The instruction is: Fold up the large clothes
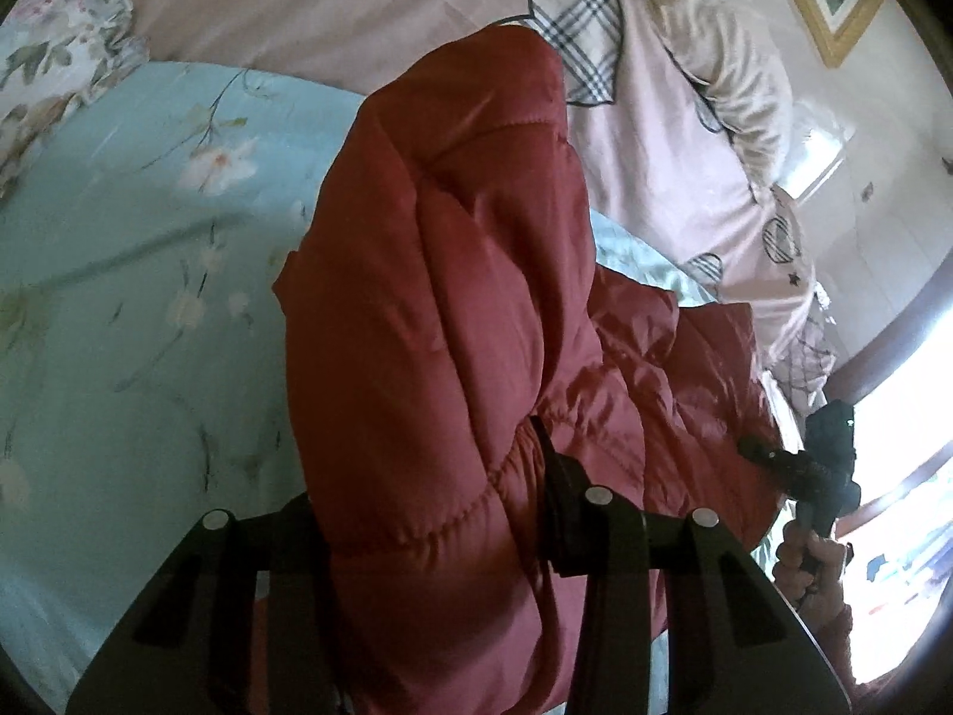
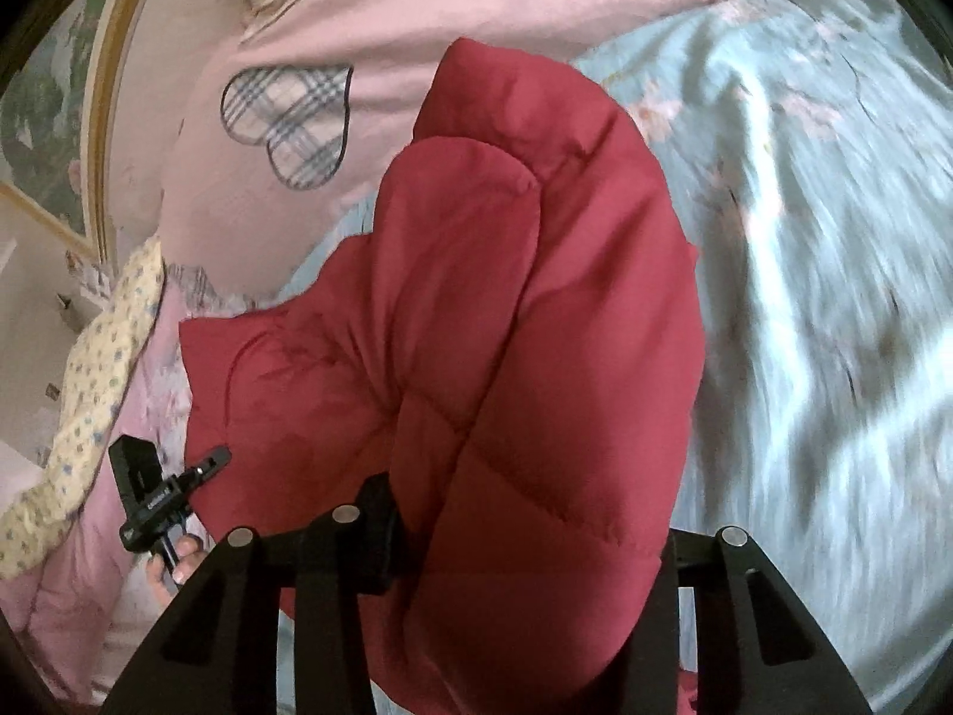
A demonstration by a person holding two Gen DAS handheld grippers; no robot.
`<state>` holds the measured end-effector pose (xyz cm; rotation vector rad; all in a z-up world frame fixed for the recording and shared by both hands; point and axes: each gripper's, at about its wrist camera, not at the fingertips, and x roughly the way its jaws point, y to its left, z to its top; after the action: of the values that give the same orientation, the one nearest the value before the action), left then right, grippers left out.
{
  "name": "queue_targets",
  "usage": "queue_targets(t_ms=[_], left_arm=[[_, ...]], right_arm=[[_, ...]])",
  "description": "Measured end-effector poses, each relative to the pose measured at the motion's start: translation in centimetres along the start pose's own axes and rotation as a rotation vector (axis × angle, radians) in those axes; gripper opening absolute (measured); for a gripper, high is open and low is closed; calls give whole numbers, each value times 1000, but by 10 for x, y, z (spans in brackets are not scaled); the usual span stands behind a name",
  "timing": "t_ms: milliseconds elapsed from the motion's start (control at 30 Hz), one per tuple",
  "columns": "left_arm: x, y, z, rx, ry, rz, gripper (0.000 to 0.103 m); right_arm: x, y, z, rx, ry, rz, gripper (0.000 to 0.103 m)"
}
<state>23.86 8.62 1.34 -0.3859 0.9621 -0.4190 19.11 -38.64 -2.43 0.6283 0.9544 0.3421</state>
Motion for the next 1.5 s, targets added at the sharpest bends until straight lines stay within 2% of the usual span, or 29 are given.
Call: queue_targets(t_ms=[133, 333, 500, 600, 800, 867, 1033, 1267, 1500], left_arm=[[-22, -1, -31, -3, 13, -18, 39], [-43, 2, -60, -21, 40, -38, 39], [-39, 9, -68, -23, 44, -21, 39], [-27, 13, -67, -19, 43, 18, 40], [-17, 15, -70, -10, 26, 78, 52], [-20, 11, -70, 10, 21, 121, 63], [-29, 12, -66, 27, 11, 176, 80], [-35, 11, -65, 61, -10, 231, 82], [-48, 1, -60, 93, -73, 301, 83]], right_arm=[[-18, 8, -30, -40, 8, -11, 44], [-33, 9, -58, -32, -6, -4, 44], [-30, 0, -64, -2, -25, 16, 46], [-26, -7, -63, 11, -29, 6, 49], [-22, -11, -65, 16, -29, -32, 62], [-23, -11, -66, 12, -28, -41, 67], [-24, -11, -66, 3, -25, -73, 77], [-26, -10, -65, -17, -25, -113, 84], [-36, -5, -57, -75, -49, -206, 94]])
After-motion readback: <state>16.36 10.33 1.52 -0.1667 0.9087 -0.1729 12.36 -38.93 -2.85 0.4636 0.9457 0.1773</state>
